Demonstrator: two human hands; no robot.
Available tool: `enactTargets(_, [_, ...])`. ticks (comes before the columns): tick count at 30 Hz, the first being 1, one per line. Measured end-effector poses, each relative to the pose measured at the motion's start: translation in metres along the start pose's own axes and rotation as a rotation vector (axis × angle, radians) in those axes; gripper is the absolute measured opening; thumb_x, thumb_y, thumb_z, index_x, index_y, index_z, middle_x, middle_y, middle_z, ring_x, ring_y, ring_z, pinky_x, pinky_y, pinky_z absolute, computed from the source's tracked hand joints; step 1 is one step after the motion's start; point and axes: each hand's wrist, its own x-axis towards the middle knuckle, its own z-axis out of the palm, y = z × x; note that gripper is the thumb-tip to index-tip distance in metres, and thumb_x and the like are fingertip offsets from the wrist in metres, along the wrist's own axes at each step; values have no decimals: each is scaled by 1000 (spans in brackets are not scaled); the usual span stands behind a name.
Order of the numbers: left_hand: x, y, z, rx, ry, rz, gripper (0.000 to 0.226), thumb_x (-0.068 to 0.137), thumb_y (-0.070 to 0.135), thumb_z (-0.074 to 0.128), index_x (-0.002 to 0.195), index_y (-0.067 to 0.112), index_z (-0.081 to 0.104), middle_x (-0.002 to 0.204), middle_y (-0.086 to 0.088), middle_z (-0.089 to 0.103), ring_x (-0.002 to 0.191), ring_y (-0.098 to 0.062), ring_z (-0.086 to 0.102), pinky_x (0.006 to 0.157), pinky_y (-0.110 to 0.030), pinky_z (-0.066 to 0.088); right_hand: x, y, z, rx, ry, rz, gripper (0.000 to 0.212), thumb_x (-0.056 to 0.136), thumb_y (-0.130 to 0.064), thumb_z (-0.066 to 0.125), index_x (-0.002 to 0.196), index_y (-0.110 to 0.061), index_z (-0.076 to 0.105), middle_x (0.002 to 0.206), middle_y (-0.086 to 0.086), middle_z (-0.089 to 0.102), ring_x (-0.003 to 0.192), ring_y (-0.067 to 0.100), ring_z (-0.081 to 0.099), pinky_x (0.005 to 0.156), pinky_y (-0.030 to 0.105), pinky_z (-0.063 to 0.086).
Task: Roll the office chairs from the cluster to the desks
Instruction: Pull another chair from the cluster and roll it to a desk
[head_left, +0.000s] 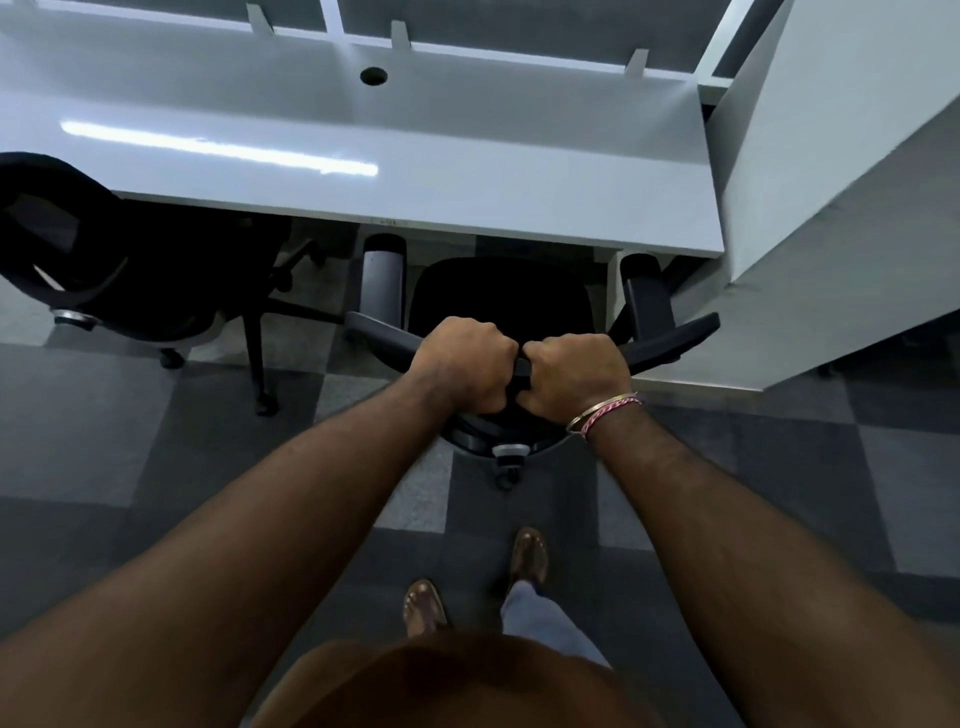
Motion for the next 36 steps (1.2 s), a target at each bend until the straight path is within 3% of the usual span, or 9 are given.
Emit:
enactTargets(10, [90, -36, -16, 21, 2, 15, 17, 81, 43, 60, 74, 28, 55, 71, 7, 60, 60, -19, 55, 59, -34, 45, 71, 55, 14, 17, 39, 61, 35, 57, -52, 73, 61, -21, 57, 57, -1, 62, 51, 26, 61, 51, 25, 25])
enactTargets(16, [151, -47, -30, -2, -3, -23, 15, 81, 40, 60, 76, 28, 53, 69, 7, 53, 61, -21, 52, 60, -34, 43, 116, 107, 27, 45, 13, 47, 36, 56, -51, 73, 61, -20, 55, 57, 0, 60, 50, 28, 60, 49, 26, 26])
enactTargets(23, [217, -56, -43, -20, -10, -50, 14, 79, 40, 62, 80, 28, 55, 78, 4, 63, 64, -23, 53, 64, -33, 42, 159, 158, 35, 101, 36, 31, 29, 58, -43, 73, 61, -20, 57, 56, 2, 61, 49, 31, 59, 49, 27, 30])
enactTargets(26, [228, -70, -45, 11, -30, -53, 13, 80, 39, 61, 81, 28, 53, 75, 5, 58, 64, -23, 50, 65, -33, 41, 173, 158, 36, 111, 44, 49, 26, 57, -40, 73, 60, -19, 58, 54, 2, 61, 47, 31, 58, 49, 26, 28])
enactTargets(29, [234, -79, -46, 16, -24, -40, 13, 80, 39, 60, 83, 28, 55, 83, 3, 68, 64, -23, 50, 64, -33, 41, 181, 159, 38, 108, 47, 53, 26, 55, -40, 74, 60, -19, 59, 54, 2, 61, 46, 30, 58, 50, 26, 26])
enactTargets(36, [235, -84, -44, -2, -43, -11, 17, 81, 41, 58, 90, 28, 64, 85, 4, 69, 65, -22, 54, 65, -33, 45, 183, 158, 40, 112, 41, 44, 27, 56, -40, 75, 61, -19, 58, 55, 3, 61, 47, 31, 57, 51, 27, 27])
